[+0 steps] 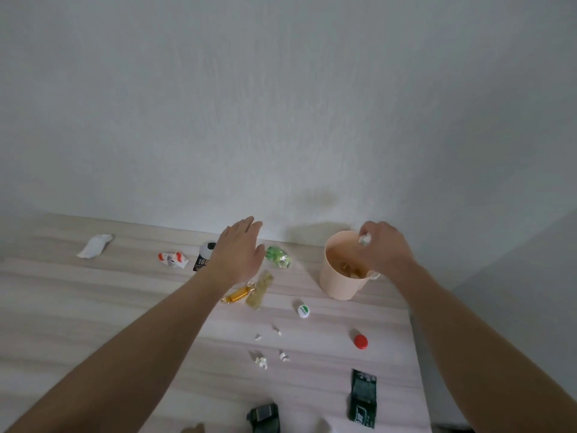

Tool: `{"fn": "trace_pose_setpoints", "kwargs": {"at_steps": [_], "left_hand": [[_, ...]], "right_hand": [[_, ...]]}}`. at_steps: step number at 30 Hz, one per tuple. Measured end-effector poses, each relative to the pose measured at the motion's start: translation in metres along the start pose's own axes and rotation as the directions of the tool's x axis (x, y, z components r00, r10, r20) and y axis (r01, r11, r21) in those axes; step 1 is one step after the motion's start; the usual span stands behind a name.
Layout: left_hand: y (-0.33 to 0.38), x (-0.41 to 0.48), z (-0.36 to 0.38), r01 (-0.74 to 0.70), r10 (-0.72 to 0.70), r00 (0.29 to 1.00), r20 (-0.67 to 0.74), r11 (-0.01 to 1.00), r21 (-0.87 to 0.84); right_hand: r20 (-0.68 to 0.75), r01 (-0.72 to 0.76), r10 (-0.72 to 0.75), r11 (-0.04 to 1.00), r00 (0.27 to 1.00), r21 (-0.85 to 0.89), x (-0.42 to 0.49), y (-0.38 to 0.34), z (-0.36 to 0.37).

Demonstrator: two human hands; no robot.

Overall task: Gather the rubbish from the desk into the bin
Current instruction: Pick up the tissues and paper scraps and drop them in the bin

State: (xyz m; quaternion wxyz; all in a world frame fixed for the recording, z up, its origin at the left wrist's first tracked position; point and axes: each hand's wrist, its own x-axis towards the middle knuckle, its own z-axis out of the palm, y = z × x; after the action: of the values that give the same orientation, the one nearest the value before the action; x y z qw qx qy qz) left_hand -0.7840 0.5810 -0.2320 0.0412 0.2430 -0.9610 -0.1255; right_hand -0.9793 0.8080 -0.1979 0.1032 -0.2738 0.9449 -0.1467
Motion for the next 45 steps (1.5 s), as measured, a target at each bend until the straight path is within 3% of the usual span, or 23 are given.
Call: {"fn": "trace_pose_setpoints", "kwargs": {"at_steps": [10,19,29,38,45], "left_hand": [[-0.029,0.02,0.081,-0.055,0.048,0.956,0.29,0.998,0.019],[-0.049,0.043,0.156,-0.147,0.104,0.904,0.415,0.986,0.074],[-0.05,0.057,0.183,-0.228,0.145,0.891,0.431,0.962,0.149],[-0.02,0.062,0.143,-0.212,0.209,0.946,0.247,0.977,-0.017],[0.019,0.053,0.084,-0.134,0.158,0.972,0.174,0.981,-0.143]], "right_hand": [[0.021,-0.017,0.017,0.999,1.0,-0.042,0.027,0.002,0.026],[0.016,-0.035,0.036,0.997,0.999,-0.07,0.04,0.013,0.047],[-0.022,-0.049,0.048,0.998,0.999,-0.049,0.047,0.017,0.052],[-0.019,-0.069,0.068,0.997,0.997,-0.027,0.028,0.024,0.042],[-0.065,-0.068,0.07,0.997,0.995,0.041,-0.008,0.033,0.019]]}}
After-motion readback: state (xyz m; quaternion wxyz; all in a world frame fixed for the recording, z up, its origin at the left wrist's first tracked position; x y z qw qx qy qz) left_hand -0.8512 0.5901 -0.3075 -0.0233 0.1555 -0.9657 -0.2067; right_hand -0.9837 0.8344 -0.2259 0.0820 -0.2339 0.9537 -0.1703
